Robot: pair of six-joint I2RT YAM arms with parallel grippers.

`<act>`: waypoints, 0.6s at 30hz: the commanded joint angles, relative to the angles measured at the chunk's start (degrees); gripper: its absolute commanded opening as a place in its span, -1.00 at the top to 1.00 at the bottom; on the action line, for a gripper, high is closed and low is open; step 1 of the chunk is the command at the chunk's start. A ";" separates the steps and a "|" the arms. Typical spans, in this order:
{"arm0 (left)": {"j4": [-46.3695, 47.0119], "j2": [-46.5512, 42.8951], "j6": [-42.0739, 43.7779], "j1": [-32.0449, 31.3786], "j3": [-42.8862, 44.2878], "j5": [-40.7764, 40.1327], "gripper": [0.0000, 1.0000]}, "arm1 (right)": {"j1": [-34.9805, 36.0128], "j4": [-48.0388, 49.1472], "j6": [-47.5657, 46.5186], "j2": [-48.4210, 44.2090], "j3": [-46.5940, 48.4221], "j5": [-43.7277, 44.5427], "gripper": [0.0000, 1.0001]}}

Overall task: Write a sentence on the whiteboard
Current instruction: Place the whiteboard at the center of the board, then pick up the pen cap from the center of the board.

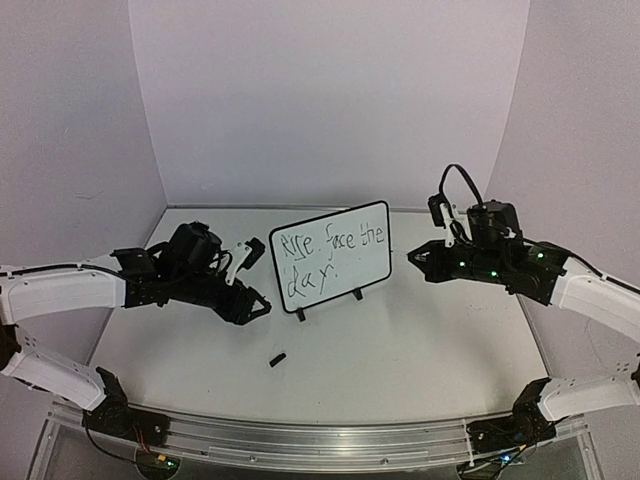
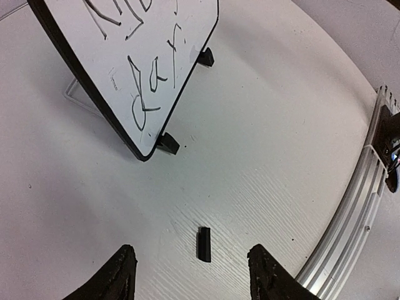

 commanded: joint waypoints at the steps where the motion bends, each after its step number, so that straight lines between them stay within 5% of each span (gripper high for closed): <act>1: 2.91 -0.66 -7.61 -6.67 -1.69 -12.02 -0.22 | -0.19 -2.37 0.92 -3.68 1.33 -1.23 1.00; 8: 4.08 5.88 -12.40 -15.25 -4.01 -17.87 -0.04 | -0.18 -3.54 2.22 -6.46 -0.21 -2.33 1.00; 18: 4.96 14.18 -12.66 -16.78 -3.96 -18.67 0.18 | -0.17 -3.57 3.18 -6.13 -1.46 -2.97 1.00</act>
